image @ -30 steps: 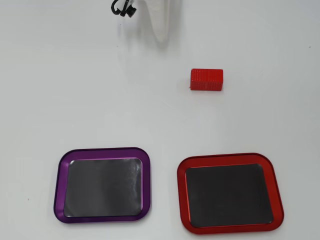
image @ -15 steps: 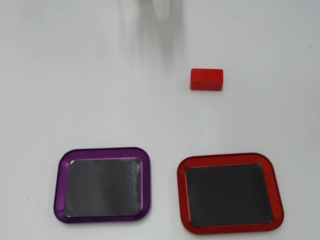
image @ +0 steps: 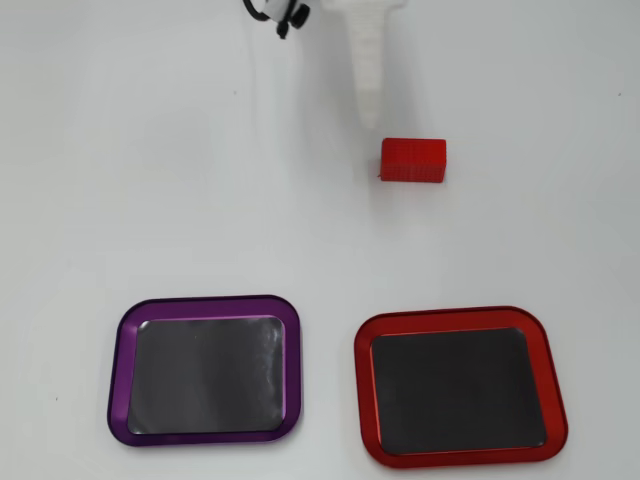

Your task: Grasp a red block and put it in the left red dish.

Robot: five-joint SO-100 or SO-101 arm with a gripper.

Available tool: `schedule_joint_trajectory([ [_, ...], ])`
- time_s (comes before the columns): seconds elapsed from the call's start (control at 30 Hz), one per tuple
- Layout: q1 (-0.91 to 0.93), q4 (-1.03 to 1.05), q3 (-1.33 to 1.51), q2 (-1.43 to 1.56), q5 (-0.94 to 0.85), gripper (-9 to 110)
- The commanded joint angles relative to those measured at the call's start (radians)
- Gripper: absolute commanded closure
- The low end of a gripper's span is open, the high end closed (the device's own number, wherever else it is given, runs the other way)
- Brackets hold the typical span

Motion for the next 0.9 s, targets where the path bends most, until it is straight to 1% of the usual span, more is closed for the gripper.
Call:
schedule_joint_trajectory([
  [0.0, -0.077, 0.009, -0.115, -0.11, 0.052, 66],
  [0.13, -0.156, -0.005, -0.141, -0.236, 0.06, 66],
  [0.37, -0.155, -0.008, -0.141, -0.319, 0.057, 66],
  [0.6, -0.155, -0.133, -0.138, -0.38, 0.06, 65],
  [0.87, -0.058, -0.193, -0.138, -0.454, 0.055, 65],
])
